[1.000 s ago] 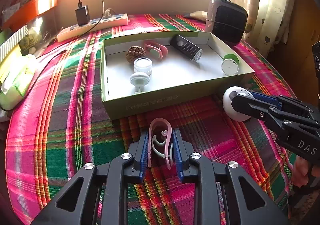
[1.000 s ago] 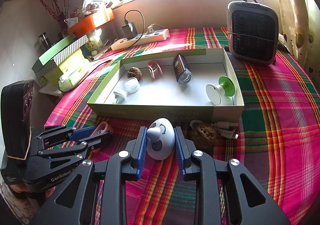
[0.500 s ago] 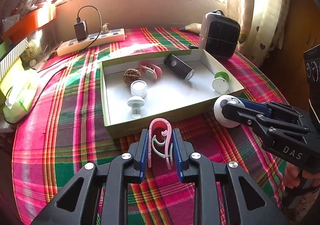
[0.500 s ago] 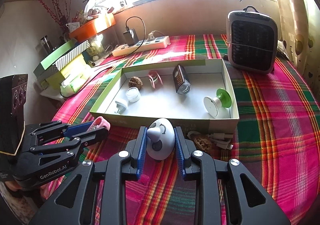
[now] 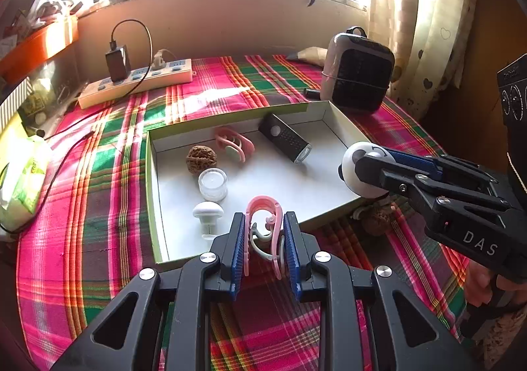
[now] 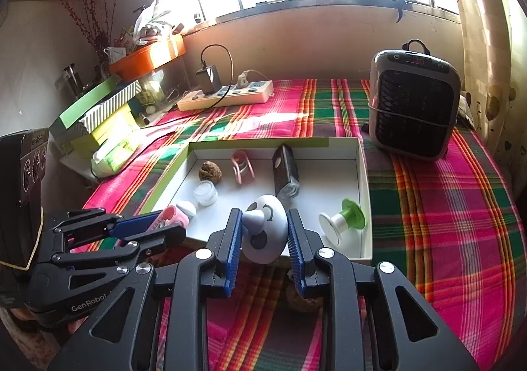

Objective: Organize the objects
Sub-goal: 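Carry the egg toy with the right tool while the left tool carries the pink clip into the box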

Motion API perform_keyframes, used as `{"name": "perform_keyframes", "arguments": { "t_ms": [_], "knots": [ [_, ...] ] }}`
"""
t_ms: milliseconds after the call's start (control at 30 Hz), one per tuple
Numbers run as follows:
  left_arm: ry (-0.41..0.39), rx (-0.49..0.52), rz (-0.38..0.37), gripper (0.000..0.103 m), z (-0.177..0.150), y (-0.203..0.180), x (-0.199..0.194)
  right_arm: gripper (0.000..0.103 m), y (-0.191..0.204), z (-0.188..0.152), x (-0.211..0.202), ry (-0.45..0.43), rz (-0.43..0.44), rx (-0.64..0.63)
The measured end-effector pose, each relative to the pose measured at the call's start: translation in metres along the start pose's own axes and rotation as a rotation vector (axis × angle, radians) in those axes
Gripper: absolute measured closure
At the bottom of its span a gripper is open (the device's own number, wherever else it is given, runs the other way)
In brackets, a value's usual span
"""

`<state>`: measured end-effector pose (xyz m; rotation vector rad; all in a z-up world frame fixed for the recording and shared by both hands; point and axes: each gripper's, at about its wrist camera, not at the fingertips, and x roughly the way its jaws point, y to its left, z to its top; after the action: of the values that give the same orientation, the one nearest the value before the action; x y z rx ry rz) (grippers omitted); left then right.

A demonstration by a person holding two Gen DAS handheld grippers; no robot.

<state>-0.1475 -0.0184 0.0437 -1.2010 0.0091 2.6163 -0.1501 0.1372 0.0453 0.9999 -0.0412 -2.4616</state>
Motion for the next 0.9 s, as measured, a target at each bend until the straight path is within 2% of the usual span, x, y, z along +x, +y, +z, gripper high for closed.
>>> {"name": "perform_keyframes", "arguments": {
  "t_ms": [500, 900],
  "knots": [
    [0.017, -0.018, -0.006, 0.082, 0.029, 0.006, 0.036, 0.075, -0.033, 0.037, 0.041, 0.034, -0.047, 0.009],
    [0.039, -0.016, -0.002, 0.082, 0.039, 0.005, 0.057, 0.075, -0.051, 0.045, 0.071, 0.086, -0.056, 0.017]
  ]
}}
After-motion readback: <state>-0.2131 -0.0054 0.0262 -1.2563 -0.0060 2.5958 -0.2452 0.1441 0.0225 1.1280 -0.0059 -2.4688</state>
